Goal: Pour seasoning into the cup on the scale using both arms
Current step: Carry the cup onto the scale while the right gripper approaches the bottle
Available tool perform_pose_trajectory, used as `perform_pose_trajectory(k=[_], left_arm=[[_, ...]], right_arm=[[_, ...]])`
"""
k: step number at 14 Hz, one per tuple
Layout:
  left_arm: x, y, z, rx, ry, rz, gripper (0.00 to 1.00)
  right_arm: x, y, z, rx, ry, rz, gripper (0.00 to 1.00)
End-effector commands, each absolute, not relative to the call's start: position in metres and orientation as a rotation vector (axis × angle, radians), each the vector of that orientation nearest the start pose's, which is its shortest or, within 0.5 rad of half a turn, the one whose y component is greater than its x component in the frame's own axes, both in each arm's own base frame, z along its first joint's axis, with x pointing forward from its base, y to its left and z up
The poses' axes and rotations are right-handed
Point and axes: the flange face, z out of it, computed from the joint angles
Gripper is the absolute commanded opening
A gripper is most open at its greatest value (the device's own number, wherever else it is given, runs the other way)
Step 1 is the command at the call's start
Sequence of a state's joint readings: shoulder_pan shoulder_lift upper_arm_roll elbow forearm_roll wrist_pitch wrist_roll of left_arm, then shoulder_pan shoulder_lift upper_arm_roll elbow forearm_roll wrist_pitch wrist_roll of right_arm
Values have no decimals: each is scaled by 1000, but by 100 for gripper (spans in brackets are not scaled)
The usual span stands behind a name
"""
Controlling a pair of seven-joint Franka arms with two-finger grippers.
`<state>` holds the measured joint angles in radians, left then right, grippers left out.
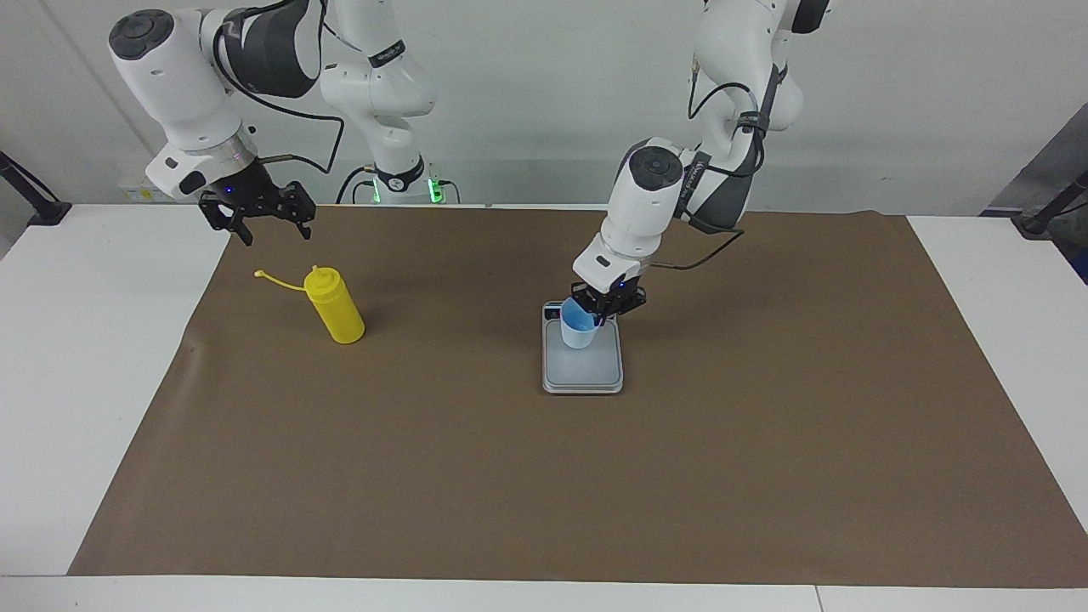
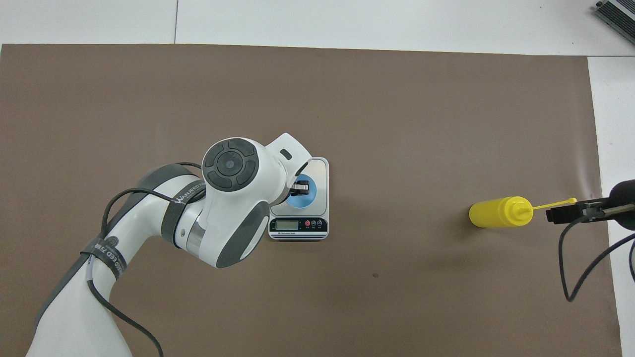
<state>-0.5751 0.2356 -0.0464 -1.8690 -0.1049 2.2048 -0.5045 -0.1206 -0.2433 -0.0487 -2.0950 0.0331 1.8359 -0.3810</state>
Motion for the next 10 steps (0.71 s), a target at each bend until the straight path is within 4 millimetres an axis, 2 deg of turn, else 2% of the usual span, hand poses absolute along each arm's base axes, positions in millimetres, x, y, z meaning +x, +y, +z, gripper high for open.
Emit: perform_pose_trajectory(k=[1, 5, 7, 10], left_arm=[[513, -362, 395, -3310, 47, -119, 0], [512, -359, 388, -3290, 41, -66, 0], [513, -357, 389, -3283, 32, -49, 0], [512, -357, 389, -3279, 31, -42, 0]], right_arm=[[445, -99, 505, -2981, -474, -120, 100], [419, -142, 478, -2835, -718, -304, 100], [411, -157, 459, -2770, -819, -423, 100], [399, -175, 427, -2663, -859, -563, 100]])
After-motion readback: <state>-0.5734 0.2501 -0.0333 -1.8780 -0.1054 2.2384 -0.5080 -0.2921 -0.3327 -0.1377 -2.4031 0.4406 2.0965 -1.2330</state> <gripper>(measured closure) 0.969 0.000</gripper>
